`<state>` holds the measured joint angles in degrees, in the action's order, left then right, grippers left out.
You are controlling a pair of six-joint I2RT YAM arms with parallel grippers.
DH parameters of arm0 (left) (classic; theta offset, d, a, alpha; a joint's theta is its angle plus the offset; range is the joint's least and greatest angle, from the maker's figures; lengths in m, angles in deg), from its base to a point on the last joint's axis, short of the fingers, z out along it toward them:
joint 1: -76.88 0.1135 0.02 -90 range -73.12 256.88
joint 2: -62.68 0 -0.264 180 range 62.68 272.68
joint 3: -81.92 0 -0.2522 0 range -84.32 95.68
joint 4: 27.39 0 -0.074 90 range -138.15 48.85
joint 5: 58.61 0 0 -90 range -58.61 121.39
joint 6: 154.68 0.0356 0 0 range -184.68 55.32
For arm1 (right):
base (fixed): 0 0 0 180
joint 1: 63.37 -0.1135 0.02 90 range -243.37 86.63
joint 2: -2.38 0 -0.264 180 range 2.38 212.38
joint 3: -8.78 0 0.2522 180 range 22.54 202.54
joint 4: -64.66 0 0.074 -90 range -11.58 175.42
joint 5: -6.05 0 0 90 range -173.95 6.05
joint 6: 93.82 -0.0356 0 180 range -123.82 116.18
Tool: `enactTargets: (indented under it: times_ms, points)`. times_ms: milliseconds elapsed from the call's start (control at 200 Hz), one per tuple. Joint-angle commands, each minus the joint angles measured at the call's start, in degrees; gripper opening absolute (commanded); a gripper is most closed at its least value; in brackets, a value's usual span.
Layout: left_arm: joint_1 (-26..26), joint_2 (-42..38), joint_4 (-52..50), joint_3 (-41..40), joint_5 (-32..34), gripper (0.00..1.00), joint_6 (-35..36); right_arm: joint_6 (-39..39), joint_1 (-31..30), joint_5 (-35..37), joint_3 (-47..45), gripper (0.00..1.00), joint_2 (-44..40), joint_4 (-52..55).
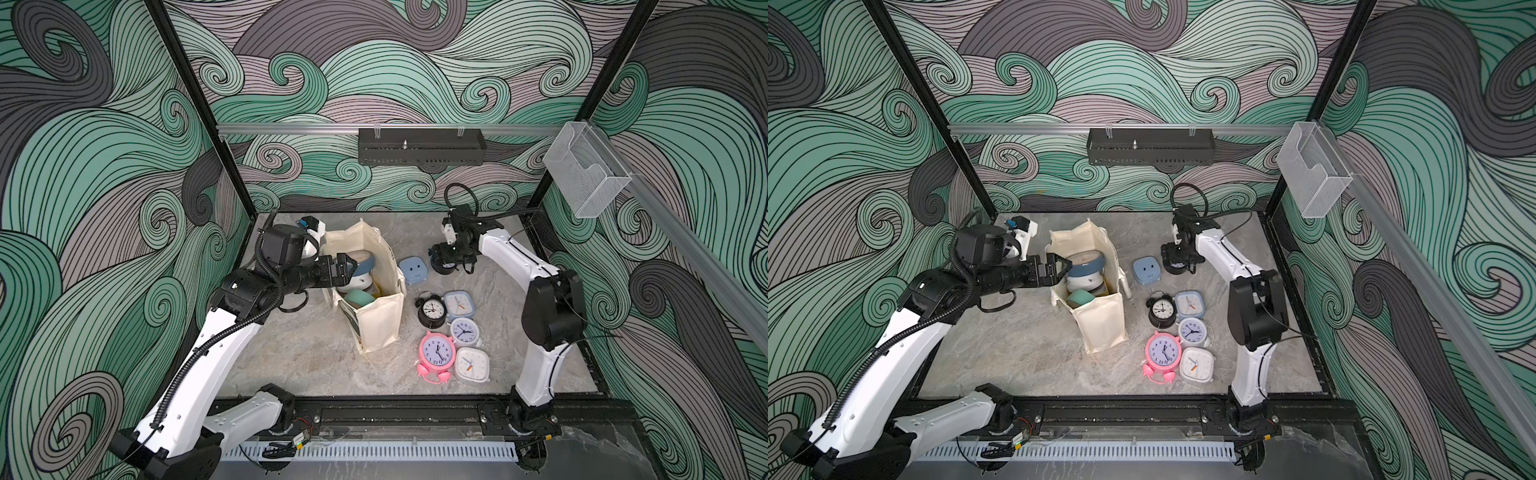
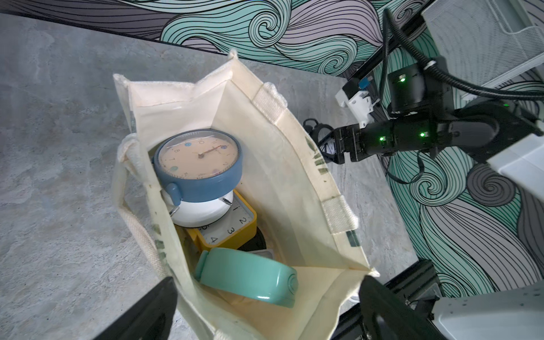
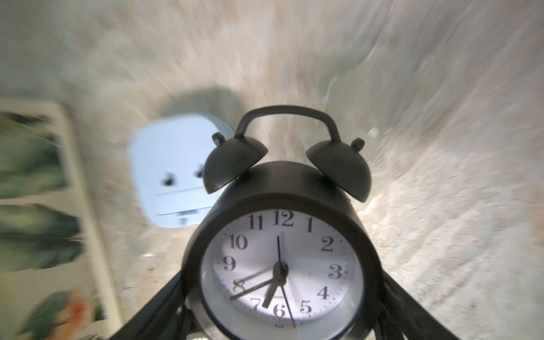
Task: Put the alarm clock into the canvas bag
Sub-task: Pick up the alarm from the center of the board, then place the alarm at the canvas bag.
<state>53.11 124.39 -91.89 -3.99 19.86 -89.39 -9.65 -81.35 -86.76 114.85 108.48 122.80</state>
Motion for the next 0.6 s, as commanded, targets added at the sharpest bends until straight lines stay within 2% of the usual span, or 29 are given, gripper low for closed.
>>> enactTargets:
  times_ms: [0, 235, 395, 595]
  points:
    - [0.3, 2.5, 1.5, 4.6, -3.7, 0.96, 1.4, -0.6, -0.3, -0.6, -1.9, 0.57, -7.7, -5.9]
    - [0.2, 10.9, 0.3, 14.6, -12.7, 0.9, 3.8, 7.7, -5.7, -7.0, -8.2, 0.58, -20.6, -16.2]
    - [0.3, 17.2, -1.0, 21.6, -18.5, 0.86, 4.5, 14.5, -11.2, -10.1, -9.8, 0.58, -24.6, -18.9]
    - [0.1, 23.5, -2.8, 25.9, -22.9, 0.83, 4.6, 18.4, -15.1, -14.0, -12.9, 0.57, -27.5, -22.0]
